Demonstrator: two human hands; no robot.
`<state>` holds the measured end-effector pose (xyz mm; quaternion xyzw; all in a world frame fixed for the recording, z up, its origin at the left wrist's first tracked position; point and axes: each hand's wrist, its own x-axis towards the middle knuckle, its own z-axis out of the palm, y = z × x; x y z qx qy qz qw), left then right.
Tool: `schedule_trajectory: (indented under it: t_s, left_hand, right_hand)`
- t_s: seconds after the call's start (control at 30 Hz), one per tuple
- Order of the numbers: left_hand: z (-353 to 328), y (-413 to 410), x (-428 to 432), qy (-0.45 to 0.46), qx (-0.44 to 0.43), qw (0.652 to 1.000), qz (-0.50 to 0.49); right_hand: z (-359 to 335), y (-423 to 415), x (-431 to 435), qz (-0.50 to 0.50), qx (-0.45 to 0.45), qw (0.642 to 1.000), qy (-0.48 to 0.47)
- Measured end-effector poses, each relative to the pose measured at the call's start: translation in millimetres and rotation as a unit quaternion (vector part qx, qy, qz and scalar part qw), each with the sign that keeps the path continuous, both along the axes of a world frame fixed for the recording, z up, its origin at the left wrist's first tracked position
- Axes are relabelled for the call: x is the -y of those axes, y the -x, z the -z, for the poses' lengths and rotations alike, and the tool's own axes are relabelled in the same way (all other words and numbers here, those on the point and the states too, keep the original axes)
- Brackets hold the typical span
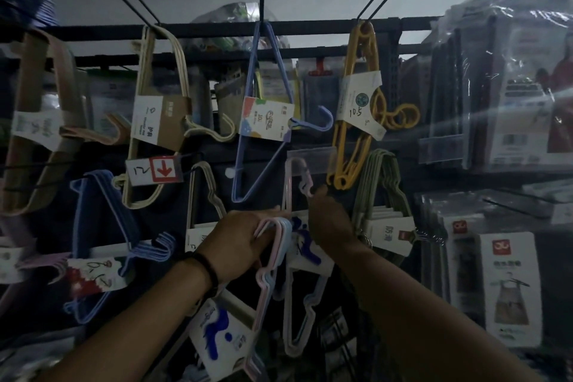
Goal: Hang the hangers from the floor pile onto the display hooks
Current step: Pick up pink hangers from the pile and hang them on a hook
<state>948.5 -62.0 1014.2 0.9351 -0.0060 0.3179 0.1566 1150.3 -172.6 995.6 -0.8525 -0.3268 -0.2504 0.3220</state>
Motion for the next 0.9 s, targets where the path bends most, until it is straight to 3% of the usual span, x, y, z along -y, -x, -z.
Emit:
schedule_trajectory:
  t_s: [0.17, 0.37, 0.43, 0.53, 0.63, 0.73, 0.9]
  left_hand:
    - [0, -1, 6, 0.009, 0.011, 0.996, -0.088]
    - [-8, -4, 14, 0.068, 0.042, 0.991, -0.103]
    - [-12, -4, 16, 0.106, 0.052, 0.990, -0.083]
    - [-16, -6, 15, 0.103, 0.069, 0.988, -0.087]
    - [-17, -12, 12, 0.079, 0.092, 0.987, -0.102]
    - [-22, -19, 15, 0.086, 0.100, 0.985, -0.116]
    - [-28, -32, 27, 0.085, 0.120, 0.983, -0.111]
  right_hand:
    - [-8, -28, -28, 0.006, -0.002, 0.993, 0.121]
    - [-16, -37, -29, 0.007, 0.057, 0.969, 0.239]
    - [-21, -28, -15, -0.017, 0.050, 0.975, 0.214]
    - [-27, 9, 21, -0.056, 0.048, 0.992, 0.101]
    - [-22, 60, 63, -0.161, -0.039, 0.986, -0.002]
    - [-13, 102, 86, -0.246, -0.053, 0.965, 0.073]
    - [8, 104, 61, -0.118, 0.045, 0.984, 0.128]
